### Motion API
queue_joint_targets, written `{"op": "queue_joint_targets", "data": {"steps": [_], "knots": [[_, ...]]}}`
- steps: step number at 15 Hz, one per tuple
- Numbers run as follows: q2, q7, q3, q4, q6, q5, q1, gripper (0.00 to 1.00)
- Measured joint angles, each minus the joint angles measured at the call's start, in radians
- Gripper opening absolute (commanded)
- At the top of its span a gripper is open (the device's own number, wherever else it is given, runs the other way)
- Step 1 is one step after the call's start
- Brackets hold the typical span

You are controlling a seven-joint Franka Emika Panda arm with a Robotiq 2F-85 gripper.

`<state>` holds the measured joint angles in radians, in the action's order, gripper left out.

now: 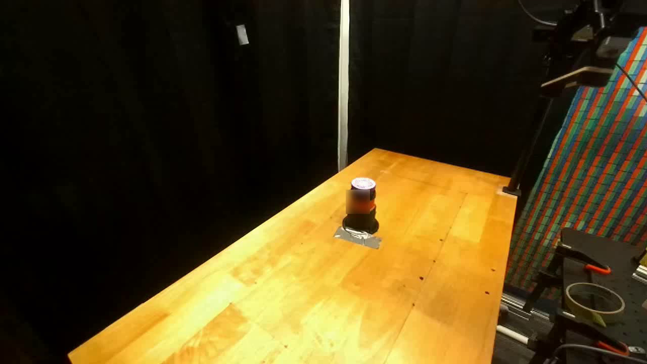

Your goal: Put the rubber band on the bottom of the cup

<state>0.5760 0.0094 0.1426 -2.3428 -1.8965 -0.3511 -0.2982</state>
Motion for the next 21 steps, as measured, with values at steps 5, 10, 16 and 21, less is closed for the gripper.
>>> {"op": "queue_joint_targets", "data": {"steps": [5, 10, 16, 21], "knots": [[0.007, 0.0, 0.0, 0.009, 0.0, 0.0, 0.0, 1.0], [-0.024, 0.007, 0.019, 0.031, 0.017, 0.025, 0.01, 1.0], [-0.352, 0.105, 0.036, 0.303, 0.141, 0.169, 0.098, 1.0], [-0.656, 0.174, 0.02, 0.55, 0.15, 0.278, 0.146, 1.0]]}}
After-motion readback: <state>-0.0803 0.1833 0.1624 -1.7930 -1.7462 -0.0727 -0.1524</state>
